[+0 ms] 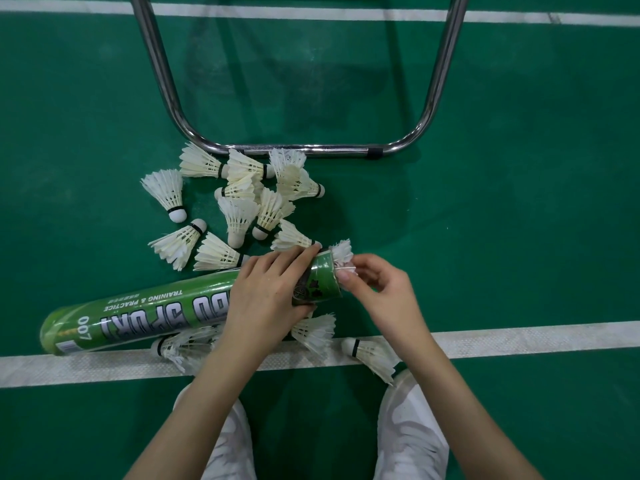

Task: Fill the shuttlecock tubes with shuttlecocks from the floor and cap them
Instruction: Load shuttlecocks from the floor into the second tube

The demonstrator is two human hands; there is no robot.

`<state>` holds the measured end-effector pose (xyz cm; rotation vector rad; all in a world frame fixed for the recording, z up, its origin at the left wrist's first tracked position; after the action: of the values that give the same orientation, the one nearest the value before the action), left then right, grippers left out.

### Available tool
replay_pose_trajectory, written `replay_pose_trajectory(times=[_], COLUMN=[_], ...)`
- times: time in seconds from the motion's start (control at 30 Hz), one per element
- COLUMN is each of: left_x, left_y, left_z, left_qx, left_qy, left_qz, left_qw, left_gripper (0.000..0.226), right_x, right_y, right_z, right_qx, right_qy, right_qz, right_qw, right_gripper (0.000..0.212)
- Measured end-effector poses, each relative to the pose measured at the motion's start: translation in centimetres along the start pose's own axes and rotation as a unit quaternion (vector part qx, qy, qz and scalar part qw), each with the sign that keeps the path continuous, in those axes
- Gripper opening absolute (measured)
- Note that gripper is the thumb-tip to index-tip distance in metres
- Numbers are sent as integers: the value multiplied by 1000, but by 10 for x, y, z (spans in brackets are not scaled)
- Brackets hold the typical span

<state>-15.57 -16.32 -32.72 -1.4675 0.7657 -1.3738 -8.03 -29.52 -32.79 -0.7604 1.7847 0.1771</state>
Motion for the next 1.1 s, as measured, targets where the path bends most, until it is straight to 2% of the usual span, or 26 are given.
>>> replay_pose_trajectory(times=[0.13, 0.3, 0.5, 0.83, 1.0, 1.1], left_x=[0, 2, 4, 1, 2, 1], left_y=[-1, -2, -4, -12, -10, -8], left_z=[1, -1, -2, 3, 3, 2], left_qx=[4, 10, 22, 42, 37, 30], left_qy=[-2, 2, 8, 8, 14, 16], left_qz=[-1, -5, -10, -12, -12, -16], left_qw=[1000, 1000, 1000, 999, 999, 999], left_gripper=[90, 87, 82, 82, 80, 81], right_x=[-1, 1, 4, -7, -3, -3], right_y=[6, 17, 22, 32, 38, 42], right_z=[-2, -2, 2, 11, 9, 9], right_qx=[-5, -28, -52, -125, -123, -128], right_qy=[11, 15, 12, -4, 13, 21], right_qz=[-5, -23, -29, 14, -11, -7], right_qw=[1000, 999, 998, 992, 992, 991], right_gripper=[13, 22, 14, 18, 10, 14])
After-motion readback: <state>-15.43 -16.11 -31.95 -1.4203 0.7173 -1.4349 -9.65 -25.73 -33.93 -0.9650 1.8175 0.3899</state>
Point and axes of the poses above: each hand's wrist, its own z-axis towards the middle knuckle, its own y-axis out of the palm, x = y × z, the point moved 6 cm from there along z, towards the middle knuckle, and after that the axes turned 6 degrees about -z, right-handed, at the moved point
